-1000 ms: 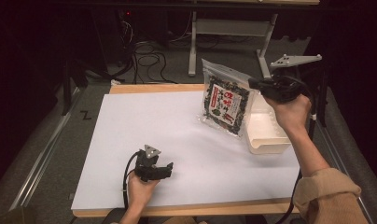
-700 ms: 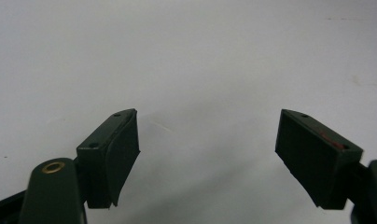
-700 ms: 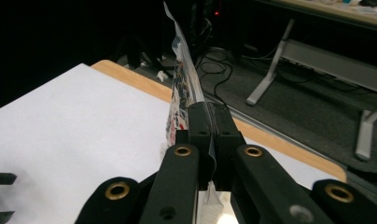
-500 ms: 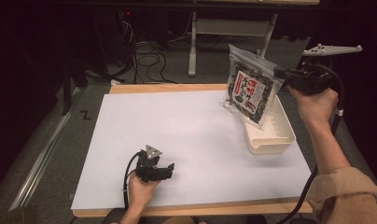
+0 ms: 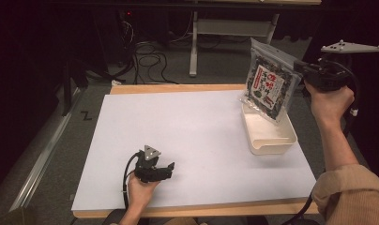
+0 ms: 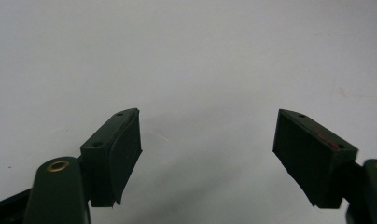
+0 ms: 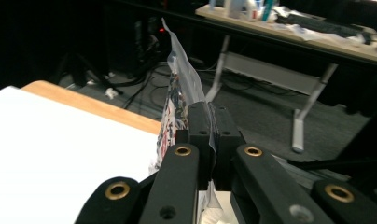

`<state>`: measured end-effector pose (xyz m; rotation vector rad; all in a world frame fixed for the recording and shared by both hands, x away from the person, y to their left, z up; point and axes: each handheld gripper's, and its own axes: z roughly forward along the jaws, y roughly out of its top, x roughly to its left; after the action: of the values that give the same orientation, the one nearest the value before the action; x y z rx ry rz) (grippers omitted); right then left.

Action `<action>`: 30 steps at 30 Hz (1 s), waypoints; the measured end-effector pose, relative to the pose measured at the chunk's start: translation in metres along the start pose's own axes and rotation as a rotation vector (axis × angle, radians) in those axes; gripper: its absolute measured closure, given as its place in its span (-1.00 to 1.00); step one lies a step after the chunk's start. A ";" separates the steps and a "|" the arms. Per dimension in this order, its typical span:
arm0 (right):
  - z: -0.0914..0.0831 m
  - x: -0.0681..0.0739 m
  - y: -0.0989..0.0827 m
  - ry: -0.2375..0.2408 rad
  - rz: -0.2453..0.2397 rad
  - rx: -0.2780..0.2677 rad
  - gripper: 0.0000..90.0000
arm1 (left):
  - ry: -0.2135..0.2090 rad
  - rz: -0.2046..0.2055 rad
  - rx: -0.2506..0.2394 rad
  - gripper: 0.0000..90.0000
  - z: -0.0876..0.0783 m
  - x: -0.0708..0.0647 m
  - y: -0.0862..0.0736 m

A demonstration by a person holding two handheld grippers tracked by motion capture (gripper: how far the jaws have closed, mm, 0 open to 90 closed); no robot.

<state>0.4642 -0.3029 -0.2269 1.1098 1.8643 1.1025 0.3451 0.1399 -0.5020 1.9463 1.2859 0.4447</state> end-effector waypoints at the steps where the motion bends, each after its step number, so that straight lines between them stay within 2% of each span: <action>1: 0.000 -0.001 -0.003 -0.010 0.003 -0.017 1.00 | 0.003 0.002 0.002 -0.46 0.000 0.000 0.000; 2: 0.001 -0.003 -0.005 -0.015 0.001 -0.024 1.00 | 0.009 0.002 0.000 -0.46 0.001 -0.001 0.000; 6: 0.009 -0.012 -0.017 -0.032 -0.009 0.027 1.00 | 0.000 -0.007 -0.002 -0.45 0.002 -0.001 0.001; 10: 0.014 -0.019 -0.027 -0.047 0.007 0.044 1.00 | 0.000 0.004 0.004 -0.45 0.002 -0.002 0.001; 13: 0.018 -0.023 -0.034 -0.036 0.031 0.050 1.00 | 0.006 0.002 0.005 -0.44 0.002 -0.002 0.001; 15: 0.022 -0.023 -0.036 -0.055 0.018 0.089 1.00 | 0.009 0.000 -0.002 -0.44 0.000 -0.003 0.000; 17: 0.023 -0.021 -0.037 -0.058 0.006 0.095 1.00 | 0.007 0.006 -0.008 -0.44 -0.002 -0.003 0.000; 21: 0.028 -0.021 -0.037 -0.059 0.001 0.086 1.00 | 0.011 0.001 0.000 -0.44 -0.001 -0.002 0.000; 24: 0.030 -0.020 -0.035 -0.054 0.015 0.072 1.00 | 0.013 0.003 -0.002 -0.44 -0.001 -0.002 0.000; 26: 0.029 -0.018 -0.032 -0.055 0.011 0.046 1.00 | 0.018 0.016 -0.007 -0.44 -0.001 -0.003 0.000; 30: 0.032 -0.015 -0.035 -0.048 0.016 0.025 1.00 | 0.014 0.012 -0.006 -0.44 -0.003 -0.005 -0.001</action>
<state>0.4862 -0.3158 -0.2691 1.1567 1.8399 1.0553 0.3405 0.1374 -0.5001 1.9496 1.2806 0.4681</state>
